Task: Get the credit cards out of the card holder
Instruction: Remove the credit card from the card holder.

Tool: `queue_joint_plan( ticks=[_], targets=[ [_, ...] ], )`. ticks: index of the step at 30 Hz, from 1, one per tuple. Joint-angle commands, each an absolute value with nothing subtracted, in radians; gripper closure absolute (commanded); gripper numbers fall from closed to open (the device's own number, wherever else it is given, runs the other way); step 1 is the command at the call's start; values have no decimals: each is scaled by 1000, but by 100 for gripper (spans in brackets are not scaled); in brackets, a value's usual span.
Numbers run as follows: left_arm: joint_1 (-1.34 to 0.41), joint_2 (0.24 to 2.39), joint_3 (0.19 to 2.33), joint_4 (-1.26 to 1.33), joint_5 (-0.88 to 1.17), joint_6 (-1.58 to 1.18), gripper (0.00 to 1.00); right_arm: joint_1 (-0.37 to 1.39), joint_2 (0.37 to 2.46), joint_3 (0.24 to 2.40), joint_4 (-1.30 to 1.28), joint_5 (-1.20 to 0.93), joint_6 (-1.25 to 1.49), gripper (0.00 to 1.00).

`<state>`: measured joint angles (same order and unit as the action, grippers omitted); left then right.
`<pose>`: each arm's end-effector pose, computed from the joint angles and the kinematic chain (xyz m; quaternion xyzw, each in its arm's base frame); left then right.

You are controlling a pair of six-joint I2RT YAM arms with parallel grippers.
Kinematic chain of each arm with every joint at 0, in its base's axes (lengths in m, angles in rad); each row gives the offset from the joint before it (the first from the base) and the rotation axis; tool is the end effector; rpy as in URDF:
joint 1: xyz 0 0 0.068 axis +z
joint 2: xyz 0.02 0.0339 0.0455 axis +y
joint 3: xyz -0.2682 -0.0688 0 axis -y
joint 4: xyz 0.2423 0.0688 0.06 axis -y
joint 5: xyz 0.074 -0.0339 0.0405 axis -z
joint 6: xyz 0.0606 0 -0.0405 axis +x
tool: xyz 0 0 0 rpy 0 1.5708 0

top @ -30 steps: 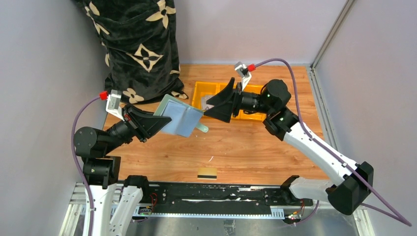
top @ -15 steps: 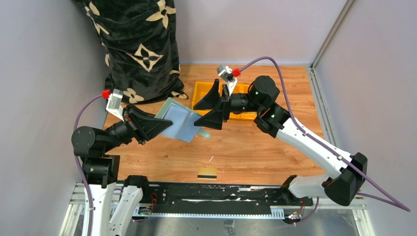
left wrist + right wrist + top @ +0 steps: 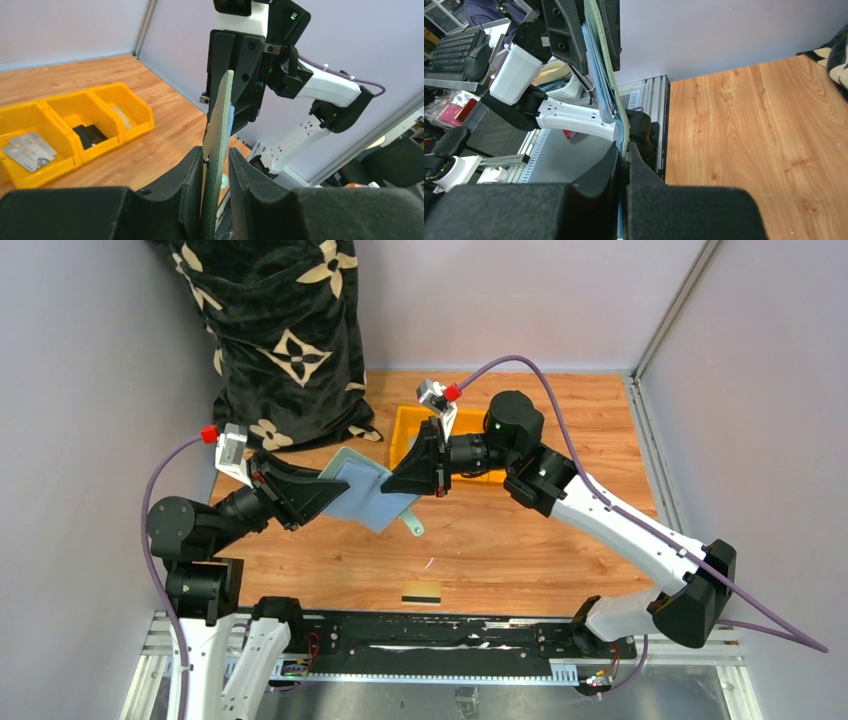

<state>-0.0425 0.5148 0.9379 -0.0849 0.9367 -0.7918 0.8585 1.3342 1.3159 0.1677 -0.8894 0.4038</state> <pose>0.0844 -0.0525 0.4362 0.1541 0.6148 -0.5336 0.5600 0.1679 0.2665 0.4465 -0.4504 0.5003 0.6303 0.3868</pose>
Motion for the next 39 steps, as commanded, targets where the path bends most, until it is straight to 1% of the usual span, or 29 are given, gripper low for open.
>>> queue_joint_plan(
  ticks=[1,3,8,17,22,25,28,33,36,39],
  targets=[
    [-46,503,959,-124,928,-725,69,869,1304,1330,148,-865,407,100],
    [-45,503,960,-124,944,-726,69,861,1301,1329,146,-864,411,100],
    [-45,499,969,-118,981,-742,75,850,1300,1327,141,-876,420,100],
    [-45,503,1005,-164,1061,-724,77,829,1302,1336,121,-894,415,100],
    [-45,503,1014,-229,1030,-651,81,828,1296,1341,112,-903,412,100],
    [-44,505,1014,-196,1037,-689,82,825,1292,1341,94,-905,395,100],
    [-45,510,1018,-169,1057,-730,81,819,1296,1345,85,-907,396,100],
    [-45,509,1020,-163,1094,-752,70,816,1307,1352,75,-907,395,100],
    [-45,504,1007,-173,1101,-709,69,816,1306,1356,75,-907,398,100],
    [-45,493,1011,-261,1027,-597,70,815,1303,1365,76,-908,408,100]
  ],
)
